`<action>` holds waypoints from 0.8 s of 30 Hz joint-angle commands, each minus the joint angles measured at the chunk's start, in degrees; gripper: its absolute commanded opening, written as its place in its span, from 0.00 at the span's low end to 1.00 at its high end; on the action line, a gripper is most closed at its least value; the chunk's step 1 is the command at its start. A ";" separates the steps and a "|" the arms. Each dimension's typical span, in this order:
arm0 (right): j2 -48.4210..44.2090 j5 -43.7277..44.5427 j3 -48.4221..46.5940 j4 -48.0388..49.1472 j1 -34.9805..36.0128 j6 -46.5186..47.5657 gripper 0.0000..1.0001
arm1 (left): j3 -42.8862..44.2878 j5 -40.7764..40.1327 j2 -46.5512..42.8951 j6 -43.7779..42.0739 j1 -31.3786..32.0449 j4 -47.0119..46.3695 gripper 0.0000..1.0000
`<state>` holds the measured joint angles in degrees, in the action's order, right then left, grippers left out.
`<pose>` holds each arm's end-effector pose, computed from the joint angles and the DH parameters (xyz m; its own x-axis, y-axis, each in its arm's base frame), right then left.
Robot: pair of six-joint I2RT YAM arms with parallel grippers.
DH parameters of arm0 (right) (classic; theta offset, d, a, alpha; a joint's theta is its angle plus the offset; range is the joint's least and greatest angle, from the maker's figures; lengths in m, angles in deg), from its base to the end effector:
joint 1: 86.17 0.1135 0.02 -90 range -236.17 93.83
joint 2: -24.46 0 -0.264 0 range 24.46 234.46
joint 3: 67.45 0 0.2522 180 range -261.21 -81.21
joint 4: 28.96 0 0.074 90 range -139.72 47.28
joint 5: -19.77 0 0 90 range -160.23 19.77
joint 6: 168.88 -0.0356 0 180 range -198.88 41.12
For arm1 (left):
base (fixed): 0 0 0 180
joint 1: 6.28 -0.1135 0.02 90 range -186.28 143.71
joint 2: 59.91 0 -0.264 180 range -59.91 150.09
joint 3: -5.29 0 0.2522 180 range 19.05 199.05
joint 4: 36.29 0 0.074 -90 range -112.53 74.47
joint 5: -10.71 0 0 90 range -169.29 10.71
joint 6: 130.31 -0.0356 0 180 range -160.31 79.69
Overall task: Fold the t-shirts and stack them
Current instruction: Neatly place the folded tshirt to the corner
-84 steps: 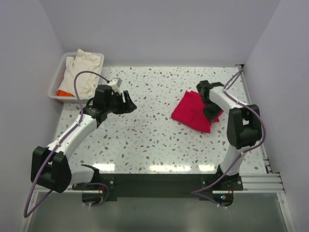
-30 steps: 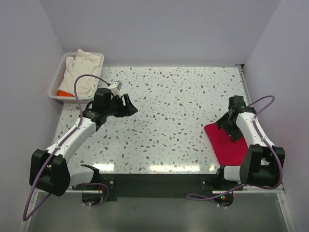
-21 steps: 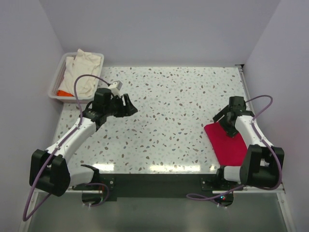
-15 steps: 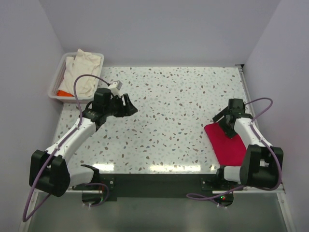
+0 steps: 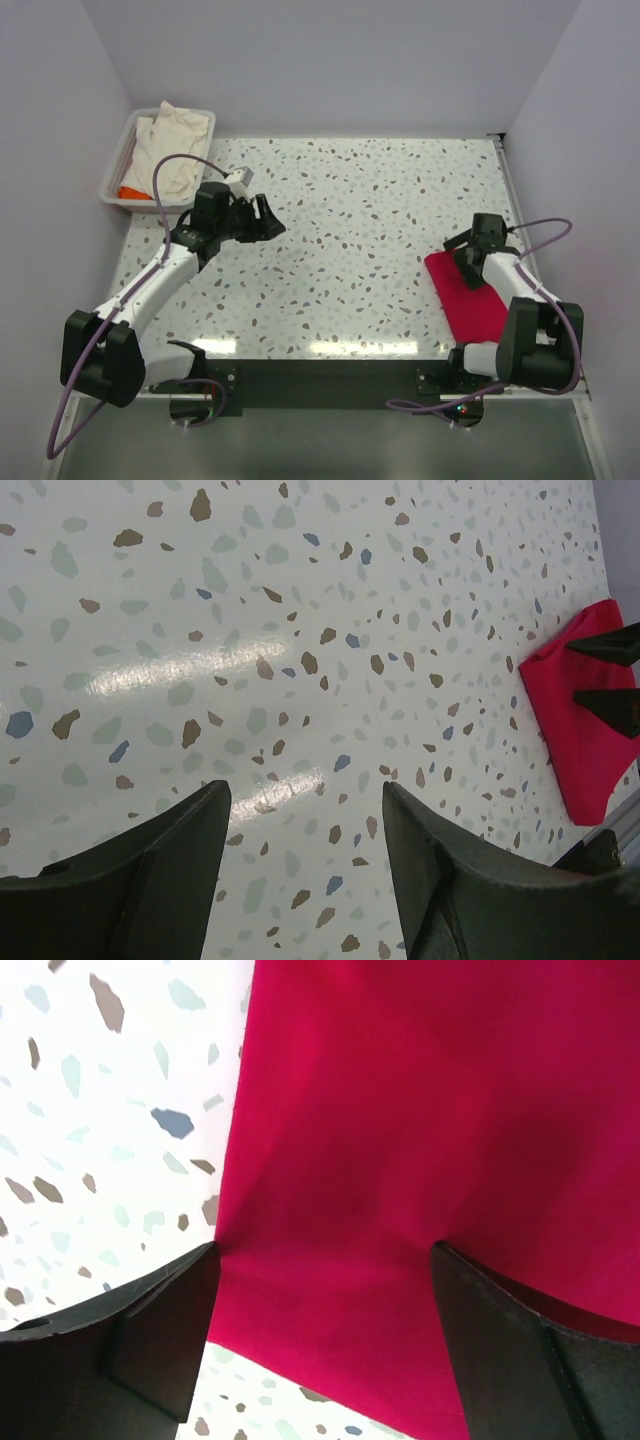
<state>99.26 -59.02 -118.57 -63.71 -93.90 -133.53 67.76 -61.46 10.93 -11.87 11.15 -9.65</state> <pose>0.2357 -0.0390 0.1742 -0.2986 0.8479 -0.4380 0.8233 0.4610 0.3312 0.2555 -0.0916 0.2643 -0.7311 -0.2457 -0.6365 0.2005 0.8144 -0.5445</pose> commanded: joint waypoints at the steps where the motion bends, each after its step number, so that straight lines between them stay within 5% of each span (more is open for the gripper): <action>1: -0.36 4.26 0.19 3.68 -1.85 -4.23 0.89 | 0.33 1.07 -1.50 0.21 0.06 -2.43 0.67; 24: 4.20 7.17 -4.73 3.85 -8.53 -5.29 0.90 | 0.77 0.72 -0.54 0.03 0.06 -2.43 0.67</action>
<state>101.56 -53.73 -121.20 -62.29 -101.61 -138.86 67.76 -61.46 10.93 -11.87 11.15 -9.65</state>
